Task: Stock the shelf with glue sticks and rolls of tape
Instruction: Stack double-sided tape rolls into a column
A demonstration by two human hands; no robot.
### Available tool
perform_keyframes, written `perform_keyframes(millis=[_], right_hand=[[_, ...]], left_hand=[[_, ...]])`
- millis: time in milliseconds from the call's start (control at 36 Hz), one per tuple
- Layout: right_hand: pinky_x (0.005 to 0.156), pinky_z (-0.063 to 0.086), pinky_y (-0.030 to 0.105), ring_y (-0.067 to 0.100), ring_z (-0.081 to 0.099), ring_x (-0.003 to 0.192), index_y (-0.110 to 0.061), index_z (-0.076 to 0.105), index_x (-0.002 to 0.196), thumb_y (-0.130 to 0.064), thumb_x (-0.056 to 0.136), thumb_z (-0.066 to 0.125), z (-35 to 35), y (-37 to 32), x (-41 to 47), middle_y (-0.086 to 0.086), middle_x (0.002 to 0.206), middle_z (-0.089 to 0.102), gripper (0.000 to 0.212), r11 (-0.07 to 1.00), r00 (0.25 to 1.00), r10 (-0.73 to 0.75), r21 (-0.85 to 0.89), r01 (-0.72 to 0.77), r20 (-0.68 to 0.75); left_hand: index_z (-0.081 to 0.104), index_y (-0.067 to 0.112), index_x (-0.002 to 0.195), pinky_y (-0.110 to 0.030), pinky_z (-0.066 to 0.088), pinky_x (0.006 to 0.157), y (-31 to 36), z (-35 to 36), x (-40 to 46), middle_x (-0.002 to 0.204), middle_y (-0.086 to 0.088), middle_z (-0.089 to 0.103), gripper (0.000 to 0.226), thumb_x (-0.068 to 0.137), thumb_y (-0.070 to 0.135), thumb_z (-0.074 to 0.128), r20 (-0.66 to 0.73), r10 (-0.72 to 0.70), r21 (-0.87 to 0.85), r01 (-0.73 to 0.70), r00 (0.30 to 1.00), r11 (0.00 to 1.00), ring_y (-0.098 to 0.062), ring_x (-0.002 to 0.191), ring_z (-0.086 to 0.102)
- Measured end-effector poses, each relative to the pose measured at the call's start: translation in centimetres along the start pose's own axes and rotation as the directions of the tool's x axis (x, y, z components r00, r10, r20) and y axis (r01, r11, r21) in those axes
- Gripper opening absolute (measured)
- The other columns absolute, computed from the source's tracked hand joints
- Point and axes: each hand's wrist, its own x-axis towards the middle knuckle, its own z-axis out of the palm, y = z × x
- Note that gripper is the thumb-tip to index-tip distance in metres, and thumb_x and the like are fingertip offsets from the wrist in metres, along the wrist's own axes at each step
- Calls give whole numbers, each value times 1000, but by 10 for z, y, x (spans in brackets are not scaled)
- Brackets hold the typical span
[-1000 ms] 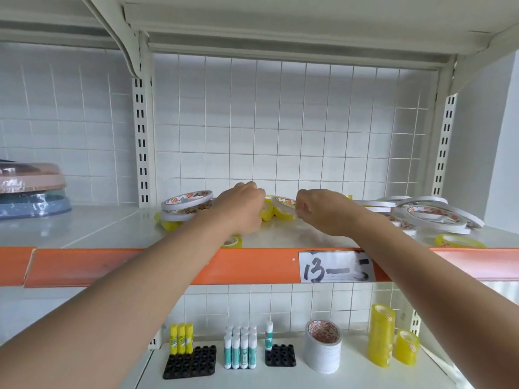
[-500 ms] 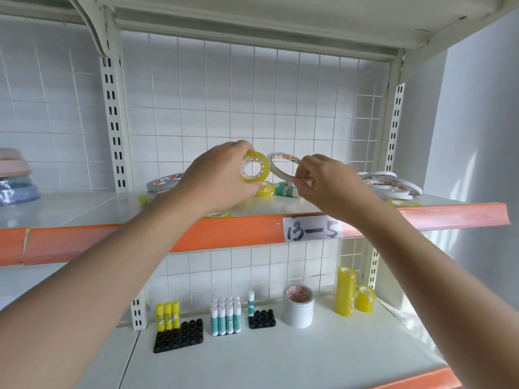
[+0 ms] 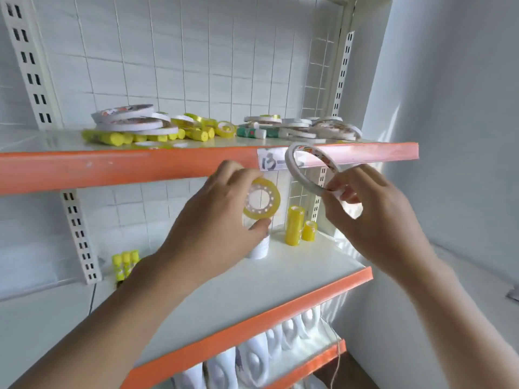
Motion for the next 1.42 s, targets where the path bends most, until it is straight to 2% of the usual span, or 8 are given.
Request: perform_keyframes(millis=[139,278,389,611,833,1000,1194,1417], right_hand=[[64,48,33,16,57,75,-15,63,90,-20,85,66,13,15,-45,-5,86,58,8,993,989,96,-82,-87,109],[59,46,34,28,58,72,-11,61,89,-18,84,67,48,55,-74,2,84,59,10,976,961,183,-154,-153,206],[60,43,31,29,60,80,-11,61,88,-19,85,63,87,94,-92,5,89,61,9,961,919,260,-176,-215,296],[72,49,37,28,57,91,-10,62,100,-24,89,58,153,167,-121,5,100,59,18,947,814,319,-190,-258,485],[72,46,36,31,56,94,-7,60,106,-24,92,55,202,229,-142,8,106,56,22,948,750,318,-182,-261,580],[69,45,37,33,55,97,-6,61,103,-24,92,58,229,255,-154,11,106,56,21,953,745,299,-152,-261,597],[64,47,41,39,57,85,-5,64,95,-20,87,64,253,272,-160,15,95,59,17,938,750,338,-139,-318,569],[74,46,39,32,51,101,-13,64,104,-22,87,62,258,278,-165,8,107,59,20,894,710,422,-126,-431,564]], left_hand=[[47,16,131,-35,46,85,-8,40,-16,125,2,46,60,79,27,74,81,-99,-42,102,992,994,-17,113,50],[48,16,126,-29,41,83,-15,89,-20,125,1,45,52,82,28,71,208,-192,-18,200,959,980,-19,111,52],[50,18,124,-25,35,81,-25,130,-16,124,0,45,50,80,25,72,301,-237,11,245,924,970,-22,112,52],[52,18,123,-29,38,89,-55,219,-14,126,-4,47,53,76,30,75,449,-385,119,373,807,920,-23,117,50],[50,11,125,-36,43,90,-70,300,-18,124,-9,49,54,79,30,72,454,-525,200,492,720,847,-28,115,51],[48,11,126,-35,42,91,-73,346,-25,125,-9,50,54,81,29,71,460,-596,240,554,658,797,-27,117,48],[48,11,127,-34,39,87,-78,382,-24,125,-11,51,45,86,19,65,421,-609,240,565,672,789,-29,117,45],[47,11,129,-37,39,90,-83,400,-25,125,-10,52,42,89,15,59,361,-595,217,555,719,803,-30,117,44]])
